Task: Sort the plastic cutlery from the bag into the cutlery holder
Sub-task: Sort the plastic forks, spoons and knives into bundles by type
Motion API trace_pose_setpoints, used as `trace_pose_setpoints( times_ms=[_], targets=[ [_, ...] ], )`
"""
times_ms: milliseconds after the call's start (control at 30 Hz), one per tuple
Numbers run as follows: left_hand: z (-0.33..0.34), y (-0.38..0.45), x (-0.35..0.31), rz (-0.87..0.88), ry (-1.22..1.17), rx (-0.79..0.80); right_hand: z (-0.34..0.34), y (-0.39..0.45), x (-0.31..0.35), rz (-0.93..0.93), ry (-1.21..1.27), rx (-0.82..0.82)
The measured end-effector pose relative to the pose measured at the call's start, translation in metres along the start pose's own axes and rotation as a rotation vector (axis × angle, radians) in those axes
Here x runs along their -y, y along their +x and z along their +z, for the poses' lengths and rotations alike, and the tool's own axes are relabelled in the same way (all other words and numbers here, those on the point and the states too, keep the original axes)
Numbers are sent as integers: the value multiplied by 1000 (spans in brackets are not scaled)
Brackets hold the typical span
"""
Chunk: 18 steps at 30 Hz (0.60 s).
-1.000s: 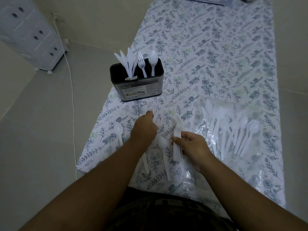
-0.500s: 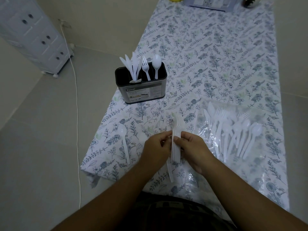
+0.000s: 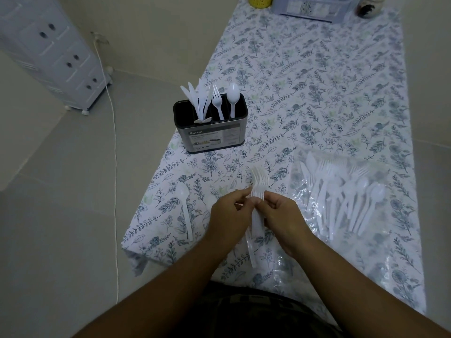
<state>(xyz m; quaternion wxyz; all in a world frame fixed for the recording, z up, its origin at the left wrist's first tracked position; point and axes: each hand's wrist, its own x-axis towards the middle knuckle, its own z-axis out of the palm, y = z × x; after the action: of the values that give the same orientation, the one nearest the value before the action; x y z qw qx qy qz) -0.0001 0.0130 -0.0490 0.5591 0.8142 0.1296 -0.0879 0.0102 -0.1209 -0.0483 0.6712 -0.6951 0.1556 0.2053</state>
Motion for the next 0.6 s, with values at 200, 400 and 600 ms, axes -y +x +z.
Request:
trace_pose_setpoints(
  times_ms=[200,400,600],
  targets=[
    [-2,0,5,-80,-91,-3,-2,-1,5,58,23,60],
    [-7,1,3,-73,-75,-23,-7,-1,6,159,210,148],
    [-12,1,4,-32,-20,-15,-6,1,8,201,245,153]
  ],
)
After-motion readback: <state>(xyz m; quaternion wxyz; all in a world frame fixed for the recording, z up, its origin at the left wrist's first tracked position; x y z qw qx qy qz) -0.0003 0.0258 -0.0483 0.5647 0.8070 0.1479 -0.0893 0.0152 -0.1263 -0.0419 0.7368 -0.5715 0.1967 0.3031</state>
